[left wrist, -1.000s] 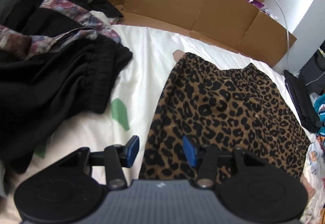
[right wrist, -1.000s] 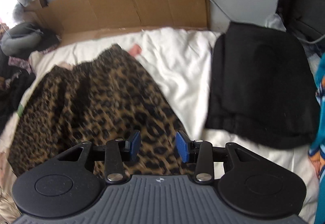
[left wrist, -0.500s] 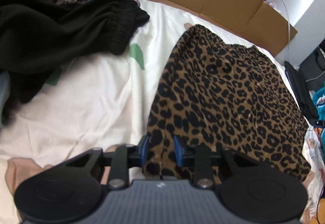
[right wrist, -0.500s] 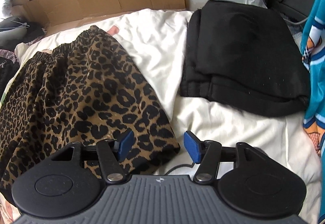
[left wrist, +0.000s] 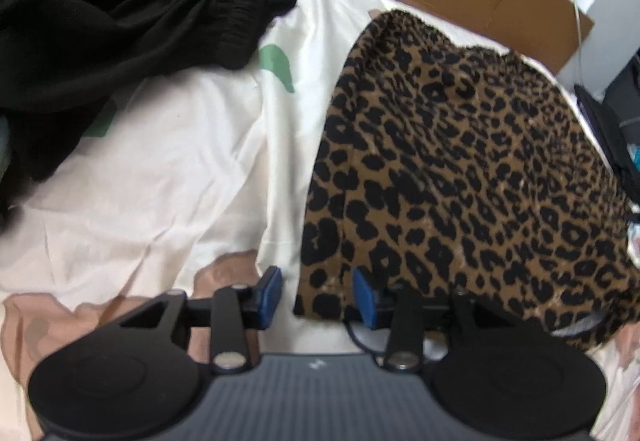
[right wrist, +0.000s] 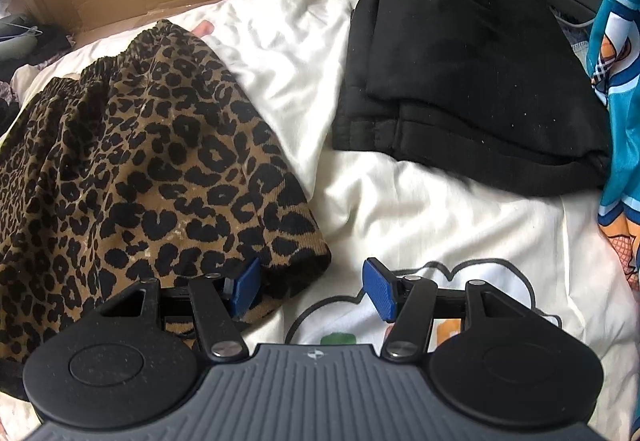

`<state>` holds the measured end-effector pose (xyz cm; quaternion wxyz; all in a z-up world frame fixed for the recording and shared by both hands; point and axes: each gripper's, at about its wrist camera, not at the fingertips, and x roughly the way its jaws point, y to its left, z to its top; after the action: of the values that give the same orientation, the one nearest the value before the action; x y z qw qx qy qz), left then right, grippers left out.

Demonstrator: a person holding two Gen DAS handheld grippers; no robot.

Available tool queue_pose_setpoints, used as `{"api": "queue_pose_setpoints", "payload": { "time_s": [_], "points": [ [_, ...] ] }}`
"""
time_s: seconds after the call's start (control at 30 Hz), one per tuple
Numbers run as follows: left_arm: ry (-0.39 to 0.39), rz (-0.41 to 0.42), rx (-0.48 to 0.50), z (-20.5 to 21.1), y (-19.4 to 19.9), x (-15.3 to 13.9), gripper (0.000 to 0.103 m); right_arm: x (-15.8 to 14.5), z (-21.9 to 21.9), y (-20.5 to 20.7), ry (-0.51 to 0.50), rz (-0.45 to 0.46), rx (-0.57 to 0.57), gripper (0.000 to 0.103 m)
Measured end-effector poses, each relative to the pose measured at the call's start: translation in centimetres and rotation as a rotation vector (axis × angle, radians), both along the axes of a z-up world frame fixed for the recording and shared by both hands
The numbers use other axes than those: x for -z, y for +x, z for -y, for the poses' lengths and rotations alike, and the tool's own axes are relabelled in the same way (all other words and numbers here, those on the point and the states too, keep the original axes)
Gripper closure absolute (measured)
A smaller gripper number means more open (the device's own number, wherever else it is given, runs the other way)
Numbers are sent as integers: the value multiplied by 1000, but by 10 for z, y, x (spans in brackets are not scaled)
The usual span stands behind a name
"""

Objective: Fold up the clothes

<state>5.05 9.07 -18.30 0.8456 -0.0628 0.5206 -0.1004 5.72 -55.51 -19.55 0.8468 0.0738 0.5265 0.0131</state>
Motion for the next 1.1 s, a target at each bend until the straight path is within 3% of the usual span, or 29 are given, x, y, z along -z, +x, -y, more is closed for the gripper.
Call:
{"api": "queue_pose_setpoints", "payload": {
  "time_s": [0.07,0.13,0.2,0.23,0.33,0.47,0.5,0.57,0.63,0.7,0.8,0.97,1.1],
  "points": [
    [-17,6,3,0,0,0,65,0,1,1,6,12,5,40],
    [-28,4,5,0,-1,0,77,0,3,2,14,23,10,40],
    [-39,2,6,0,-2,0,82,1,4,2,13,26,15,40],
    [-45,1,7,1,-2,-1,91,2,5,2,10,27,17,40],
    [-62,-2,9,1,-3,-1,99,5,10,2,26,35,24,40],
    [-76,-2,-23,-3,-5,-6,99,7,12,-1,70,81,16,42],
    [-79,4,-36,-4,-5,-9,100,7,11,-2,72,98,6,46],
    [-88,14,-64,-7,-8,-16,100,10,9,-5,87,120,-3,62],
    [-90,25,-81,-10,-9,-22,100,16,6,-7,79,120,-18,87],
    [-75,37,-84,-12,-10,-26,100,15,1,-11,60,137,-45,101],
    [-45,50,-93,-17,-7,-31,100,7,4,-12,51,157,-69,101],
    [-40,72,-132,-30,0,-39,100,1,23,-2,34,148,10,102],
    [-72,19,-131,-28,5,-30,98,3,29,7,25,141,47,102]
  ]
}}
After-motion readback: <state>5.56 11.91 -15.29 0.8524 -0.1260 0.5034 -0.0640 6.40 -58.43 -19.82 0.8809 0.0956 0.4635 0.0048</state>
